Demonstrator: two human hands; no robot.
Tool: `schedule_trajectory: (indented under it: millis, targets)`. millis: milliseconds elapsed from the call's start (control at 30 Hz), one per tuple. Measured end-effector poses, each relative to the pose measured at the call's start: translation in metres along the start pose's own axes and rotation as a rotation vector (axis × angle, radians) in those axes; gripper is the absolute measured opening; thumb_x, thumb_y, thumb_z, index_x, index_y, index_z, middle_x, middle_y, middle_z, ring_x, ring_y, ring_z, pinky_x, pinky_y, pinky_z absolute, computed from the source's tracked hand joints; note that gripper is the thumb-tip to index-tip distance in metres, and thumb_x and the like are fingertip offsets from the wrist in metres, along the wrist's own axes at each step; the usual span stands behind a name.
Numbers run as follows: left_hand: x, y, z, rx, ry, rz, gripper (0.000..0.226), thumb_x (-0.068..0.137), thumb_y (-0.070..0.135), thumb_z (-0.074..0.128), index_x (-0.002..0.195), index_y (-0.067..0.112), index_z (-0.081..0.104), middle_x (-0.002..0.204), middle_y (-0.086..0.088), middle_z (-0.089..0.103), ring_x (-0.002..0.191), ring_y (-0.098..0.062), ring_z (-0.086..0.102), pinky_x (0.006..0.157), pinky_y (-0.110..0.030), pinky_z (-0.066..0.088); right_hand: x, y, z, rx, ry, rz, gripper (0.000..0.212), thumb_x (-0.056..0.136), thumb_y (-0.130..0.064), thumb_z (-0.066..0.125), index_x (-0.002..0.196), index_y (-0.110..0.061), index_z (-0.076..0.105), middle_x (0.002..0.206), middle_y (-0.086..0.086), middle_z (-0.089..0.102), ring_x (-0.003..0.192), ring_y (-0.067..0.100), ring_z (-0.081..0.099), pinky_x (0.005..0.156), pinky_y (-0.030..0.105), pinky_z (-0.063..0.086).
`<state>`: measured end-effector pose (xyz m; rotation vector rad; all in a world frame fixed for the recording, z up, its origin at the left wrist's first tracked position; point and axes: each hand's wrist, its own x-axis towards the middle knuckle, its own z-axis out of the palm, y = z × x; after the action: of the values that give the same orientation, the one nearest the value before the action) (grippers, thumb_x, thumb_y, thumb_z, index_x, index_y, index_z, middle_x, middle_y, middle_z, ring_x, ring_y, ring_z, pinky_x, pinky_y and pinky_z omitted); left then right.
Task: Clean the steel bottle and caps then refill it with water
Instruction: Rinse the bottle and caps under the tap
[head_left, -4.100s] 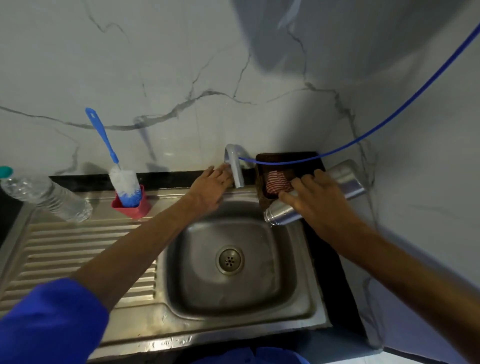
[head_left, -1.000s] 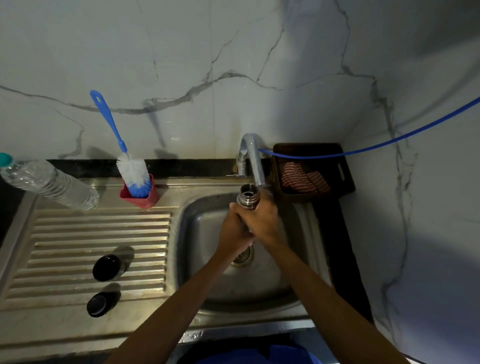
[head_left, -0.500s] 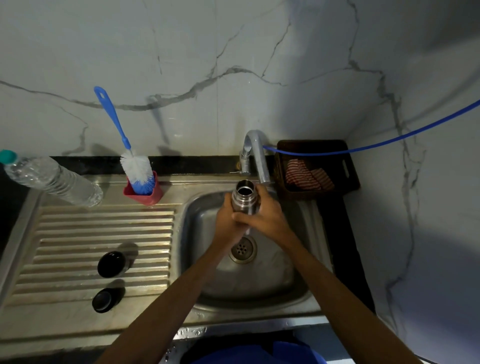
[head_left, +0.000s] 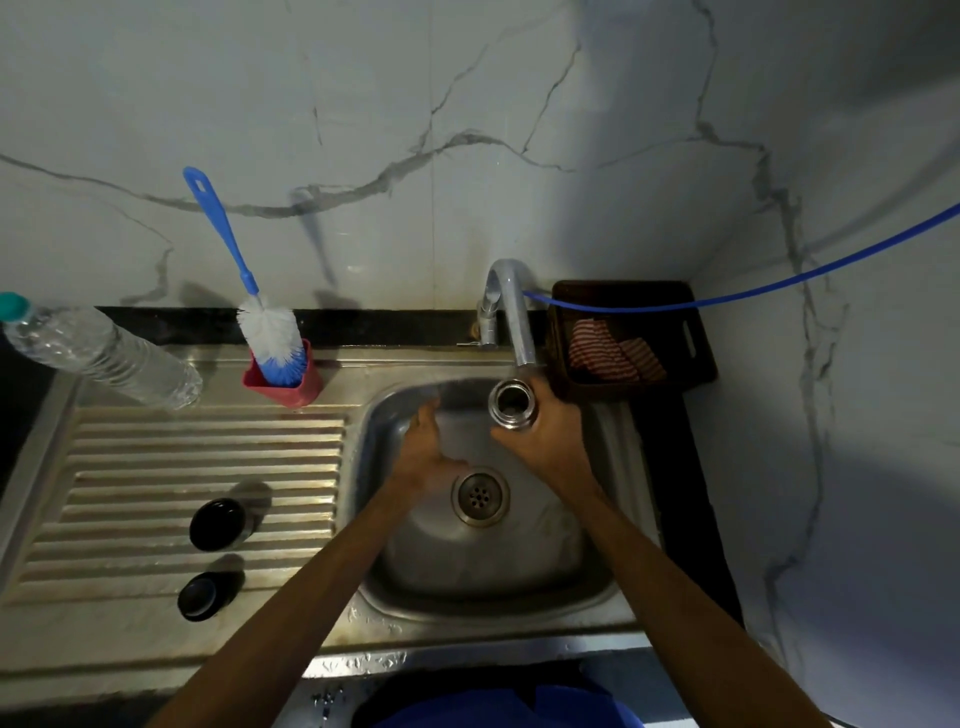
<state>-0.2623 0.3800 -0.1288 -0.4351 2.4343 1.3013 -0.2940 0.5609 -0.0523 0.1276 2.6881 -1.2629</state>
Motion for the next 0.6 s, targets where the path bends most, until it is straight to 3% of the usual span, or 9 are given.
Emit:
schedule_trajectory:
  millis: [133,233,367,433,500,533,600]
  targets:
    - [-0.005,-0.014,-0.005,-0.052,0.08,-0.037,0.097,0.078,0.006,0.088,0.157,0.007,0.031,0.156,-0.015,0.044,0.146,-0.032,0.042,0.118,-0.043,0.039,0.003,0.013,0.002,-0.02,0.094,0.069,0.049,0.076,-0.033,0.086,0.12,-0.026,0.064,0.108,-0.003,0.074,0.097,0.013,0.069,0.08,0.023,0.051]
    - [-0.009,-0.016,-0.002,-0.045,0.06,-0.056,0.091,0.082,0.007,0.085,0.156,0.007,0.032,0.156,-0.014,0.042,0.145,-0.031,0.041,0.117,-0.043,0.039,0.006,0.008,0.005,-0.019,-0.056,0.062,0.057,0.074,-0.029,0.087,0.125,-0.025,0.064,0.108,-0.007,0.072,0.094,0.004,0.064,0.08,0.018,0.049]
    - [-0.013,-0.019,0.003,-0.078,0.089,-0.052,0.083,0.085,0.008,0.082,0.155,0.01,0.037,0.154,-0.013,0.045,0.143,-0.03,0.044,0.117,-0.047,0.041,0.01,0.006,0.007,0.045,0.045,0.111,0.054,0.073,-0.028,0.089,0.121,-0.021,0.065,0.103,-0.01,0.07,0.096,0.008,0.068,0.077,0.01,0.047]
    - [-0.014,-0.022,0.005,-0.078,0.077,-0.031,0.08,0.087,0.009,0.081,0.155,0.012,0.038,0.154,-0.013,0.046,0.143,-0.03,0.045,0.117,-0.051,0.042,0.009,0.009,0.009,0.019,-0.031,0.092,0.054,0.073,-0.03,0.089,0.12,-0.025,0.065,0.102,-0.013,0.07,0.095,0.007,0.069,0.078,0.011,0.05]
    - [-0.013,-0.024,0.004,-0.061,0.067,-0.013,0.077,0.09,0.01,0.079,0.155,0.013,0.038,0.153,-0.011,0.048,0.142,-0.029,0.047,0.115,-0.051,0.044,0.009,0.011,0.007,0.015,-0.048,0.103,0.051,0.075,-0.028,0.088,0.12,-0.021,0.065,0.1,-0.013,0.068,0.092,0.004,0.065,0.073,0.003,0.043]
    - [-0.014,-0.026,0.003,-0.061,0.086,-0.011,0.074,0.09,0.011,0.078,0.154,0.014,0.04,0.151,-0.01,0.051,0.139,-0.028,0.05,0.113,-0.05,0.046,0.011,0.011,0.006,0.015,-0.003,0.118,0.05,0.076,-0.028,0.088,0.119,-0.019,0.066,0.101,-0.01,0.069,0.092,0.006,0.065,0.072,0.004,0.042]
    - [-0.012,-0.028,0.001,-0.075,0.123,-0.004,0.067,0.09,0.01,0.078,0.148,0.013,0.045,0.143,-0.01,0.056,0.133,-0.029,0.055,0.109,-0.045,0.048,0.014,0.005,0.008,0.03,0.044,0.118,0.048,0.075,-0.034,0.086,0.117,-0.025,0.066,0.103,-0.007,0.073,0.093,0.011,0.069,0.078,0.02,0.052]
